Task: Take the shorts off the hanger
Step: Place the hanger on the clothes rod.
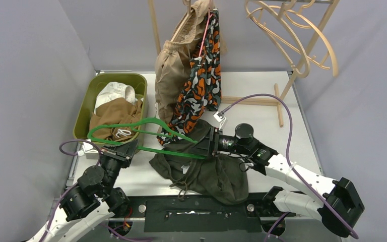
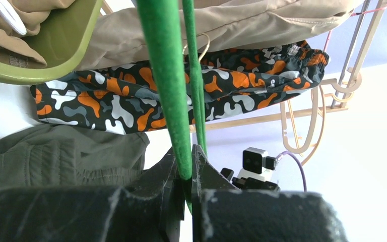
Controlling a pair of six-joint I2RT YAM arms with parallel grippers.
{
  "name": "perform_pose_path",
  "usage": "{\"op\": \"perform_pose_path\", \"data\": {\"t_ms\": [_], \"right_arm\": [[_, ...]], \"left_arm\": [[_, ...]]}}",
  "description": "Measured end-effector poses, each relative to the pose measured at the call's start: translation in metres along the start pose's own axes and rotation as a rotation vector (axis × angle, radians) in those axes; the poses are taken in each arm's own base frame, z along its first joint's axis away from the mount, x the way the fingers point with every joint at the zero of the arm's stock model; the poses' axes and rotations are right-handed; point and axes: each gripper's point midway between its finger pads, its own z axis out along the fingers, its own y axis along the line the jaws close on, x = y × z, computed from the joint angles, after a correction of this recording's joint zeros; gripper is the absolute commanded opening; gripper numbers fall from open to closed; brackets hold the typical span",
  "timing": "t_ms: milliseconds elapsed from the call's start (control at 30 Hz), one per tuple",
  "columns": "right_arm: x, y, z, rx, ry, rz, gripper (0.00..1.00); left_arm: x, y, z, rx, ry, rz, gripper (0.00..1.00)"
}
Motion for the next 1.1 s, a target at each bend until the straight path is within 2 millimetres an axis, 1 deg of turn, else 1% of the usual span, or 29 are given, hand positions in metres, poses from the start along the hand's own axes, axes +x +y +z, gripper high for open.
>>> {"op": "perform_pose_path", "data": {"t_ms": [33,133,200,300,333,467,600,667,767,900,1000,1033,1100], "right_arm": [[-0.001,0.006,-0.001,-0.02,0.005,-0.011,0.56],[-0.003,0.016,-0.002,-0.047,0.01,-0.031,0.51],[-0.004,0.019,-0.003,-0.056,0.014,-0.038,0.48],[-0.004,0.02,-0.004,-0.058,0.016,-0.048,0.4],[-0.004,0.022,-0.006,-0.062,0.015,-0.055,0.39],[-0.005,0.031,-0.011,-0.089,0.008,-0.083,0.4],[-0.006,0.037,-0.016,-0.098,0.0,-0.113,0.47],[-0.007,0.041,-0.019,-0.107,-0.008,-0.127,0.47],[-0.008,0.045,-0.024,-0.115,-0.024,-0.149,0.39],[-0.011,0.049,-0.027,-0.115,-0.042,-0.165,0.17],[-0.014,0.051,-0.028,-0.114,-0.053,-0.168,0.03],[-0.014,0.052,-0.028,-0.117,-0.055,-0.165,0.0],[-0.015,0.055,-0.029,-0.125,-0.06,-0.167,0.0]], "left_arm": [[-0.001,0.0,-0.001,0.0,-0.004,-0.004,0.0],[-0.004,0.0,-0.001,0.002,-0.017,-0.016,0.0],[-0.006,0.0,-0.001,0.001,-0.024,-0.025,0.0],[-0.006,0.001,-0.002,-0.001,-0.024,-0.033,0.0],[-0.007,0.001,-0.003,-0.002,-0.024,-0.036,0.0],[-0.008,0.002,-0.006,0.0,-0.023,-0.057,0.0],[-0.009,0.003,-0.007,0.001,-0.024,-0.071,0.0],[-0.009,0.003,-0.007,-0.003,-0.024,-0.075,0.0],[-0.009,0.003,-0.007,-0.003,-0.025,-0.083,0.0],[-0.009,0.003,-0.006,-0.005,-0.025,-0.088,0.0],[-0.01,0.001,-0.006,0.003,-0.03,-0.092,0.0],[-0.01,0.0,-0.005,0.009,-0.034,-0.091,0.0],[-0.012,-0.006,-0.005,0.028,-0.04,-0.081,0.0]]}}
